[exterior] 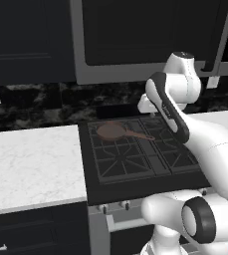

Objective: Pick the kettle from the counter and place it on a stove burner. Then turn the burner on.

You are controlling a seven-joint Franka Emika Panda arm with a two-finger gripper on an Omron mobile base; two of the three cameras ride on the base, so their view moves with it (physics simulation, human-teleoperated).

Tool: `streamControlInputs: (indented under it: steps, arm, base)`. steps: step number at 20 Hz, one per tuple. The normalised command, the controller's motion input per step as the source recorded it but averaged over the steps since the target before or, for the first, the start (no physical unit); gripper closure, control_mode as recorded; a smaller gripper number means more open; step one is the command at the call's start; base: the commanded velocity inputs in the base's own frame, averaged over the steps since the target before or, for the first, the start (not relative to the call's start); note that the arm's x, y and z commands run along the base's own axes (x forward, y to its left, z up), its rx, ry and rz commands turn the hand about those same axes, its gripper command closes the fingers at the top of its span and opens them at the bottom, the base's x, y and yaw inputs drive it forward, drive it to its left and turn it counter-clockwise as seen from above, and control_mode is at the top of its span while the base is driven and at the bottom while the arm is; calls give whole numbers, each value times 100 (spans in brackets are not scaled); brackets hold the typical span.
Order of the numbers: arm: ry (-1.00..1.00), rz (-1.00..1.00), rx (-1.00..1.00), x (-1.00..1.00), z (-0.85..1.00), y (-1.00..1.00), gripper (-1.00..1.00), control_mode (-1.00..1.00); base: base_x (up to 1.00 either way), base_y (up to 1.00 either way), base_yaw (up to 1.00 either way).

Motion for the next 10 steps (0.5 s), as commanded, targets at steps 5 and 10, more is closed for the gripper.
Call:
streamControlInputs:
  steps: [5, 10]
  arm:
    - [2, -2, 0, -15, -5, -17, -100, -100]
    - [0, -21, 0, -59, 0, -88, -100, -100]
  base:
    - [0, 0, 0]
    - [0, 0, 0]
